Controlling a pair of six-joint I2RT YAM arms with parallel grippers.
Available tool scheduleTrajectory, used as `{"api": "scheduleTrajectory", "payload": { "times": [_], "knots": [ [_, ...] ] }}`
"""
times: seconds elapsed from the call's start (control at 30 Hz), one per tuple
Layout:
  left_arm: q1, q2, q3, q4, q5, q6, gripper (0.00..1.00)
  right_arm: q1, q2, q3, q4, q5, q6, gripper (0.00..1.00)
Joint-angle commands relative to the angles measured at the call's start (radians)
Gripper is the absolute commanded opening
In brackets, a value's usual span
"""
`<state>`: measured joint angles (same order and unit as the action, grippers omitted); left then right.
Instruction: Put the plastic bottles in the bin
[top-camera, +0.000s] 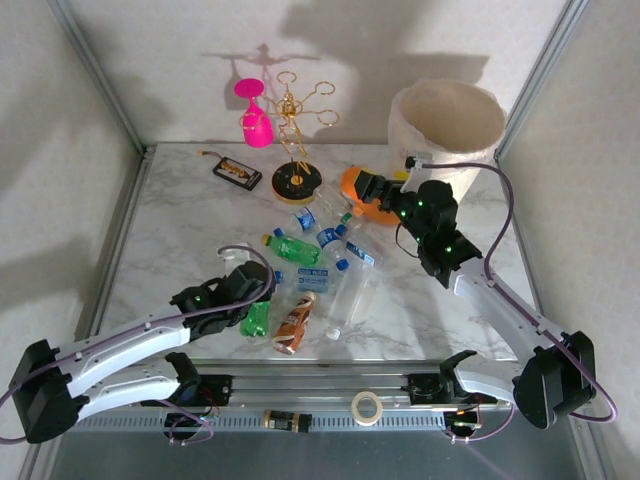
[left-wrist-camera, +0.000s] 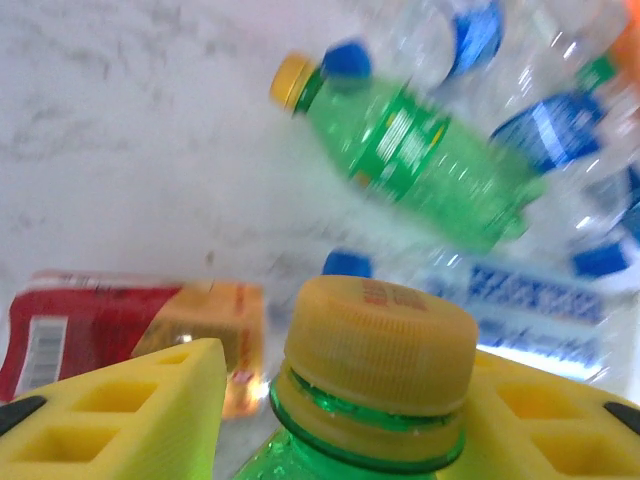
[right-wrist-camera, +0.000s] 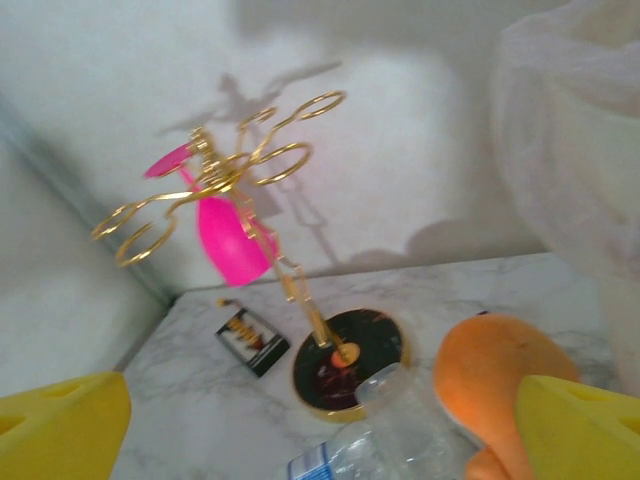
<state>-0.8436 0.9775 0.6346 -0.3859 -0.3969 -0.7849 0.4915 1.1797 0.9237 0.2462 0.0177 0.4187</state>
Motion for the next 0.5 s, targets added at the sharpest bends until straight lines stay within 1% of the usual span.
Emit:
{"api": "scheduleTrajectory", "payload": {
  "times": [0.0,0.1,0.2,0.33,0.43,0.47],
  "knots": [
    [0.037,-0.013,0.033,0.163,-0.043,0.024,0.41,0.004,0.001,-0.017,0.055,-0.196,-0.027,0.99],
    [0.076,0.0,0.027,0.331,-0.037,0.024,0.41,0.022,0.02,-0.021,0.043,-0.308,-0.045,0.99],
    [0.123,0.034,0.037,0.479,-0.005,0.032,0.41,0.058,0.028,-0.03,0.021,-0.36,-0.08,0.99],
    [0.183,0.091,0.091,0.573,0.048,0.048,0.41,0.132,0.024,-0.05,-0.002,-0.406,-0.126,0.99],
    [0.214,0.12,0.114,0.631,0.098,0.038,0.41,0.198,0.037,-0.07,-0.005,-0.409,-0.141,0.99],
    [0.218,0.128,0.117,0.651,0.115,0.028,0.41,0.243,0.046,-0.076,0.001,-0.407,-0.142,0.99]
  ]
}}
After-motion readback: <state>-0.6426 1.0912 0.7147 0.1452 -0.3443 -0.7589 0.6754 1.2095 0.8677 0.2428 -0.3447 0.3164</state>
